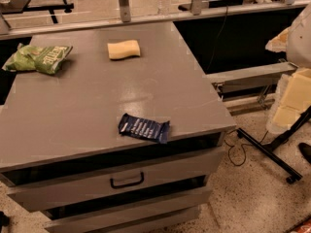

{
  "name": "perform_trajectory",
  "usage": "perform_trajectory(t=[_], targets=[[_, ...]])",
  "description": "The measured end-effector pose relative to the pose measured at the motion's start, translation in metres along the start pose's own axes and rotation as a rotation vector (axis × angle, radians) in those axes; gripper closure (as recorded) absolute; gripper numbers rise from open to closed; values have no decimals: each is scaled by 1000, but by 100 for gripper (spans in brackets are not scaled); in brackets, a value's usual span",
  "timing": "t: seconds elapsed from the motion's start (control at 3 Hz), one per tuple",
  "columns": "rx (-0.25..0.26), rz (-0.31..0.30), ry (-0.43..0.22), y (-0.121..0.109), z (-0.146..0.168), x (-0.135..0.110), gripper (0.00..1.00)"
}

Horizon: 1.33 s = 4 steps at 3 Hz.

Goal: Move rxbar blueberry near green jalapeno chip bag

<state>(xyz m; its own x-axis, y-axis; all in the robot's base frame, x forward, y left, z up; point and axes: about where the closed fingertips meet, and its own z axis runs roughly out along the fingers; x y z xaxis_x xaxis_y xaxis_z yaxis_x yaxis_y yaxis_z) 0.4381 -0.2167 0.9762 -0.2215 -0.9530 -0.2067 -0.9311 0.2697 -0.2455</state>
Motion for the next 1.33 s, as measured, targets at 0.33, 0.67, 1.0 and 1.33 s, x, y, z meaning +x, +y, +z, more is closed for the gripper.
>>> perform_trajectory(t=[0.33,0.67,1.0,1.33], targets=[[0,0,0,0,0,0,0],[-35,-96,-102,8,30,-61,0],[-59,-171,-175,19,65,-114,0],[-108,-225,-207,39,105,-158,0]])
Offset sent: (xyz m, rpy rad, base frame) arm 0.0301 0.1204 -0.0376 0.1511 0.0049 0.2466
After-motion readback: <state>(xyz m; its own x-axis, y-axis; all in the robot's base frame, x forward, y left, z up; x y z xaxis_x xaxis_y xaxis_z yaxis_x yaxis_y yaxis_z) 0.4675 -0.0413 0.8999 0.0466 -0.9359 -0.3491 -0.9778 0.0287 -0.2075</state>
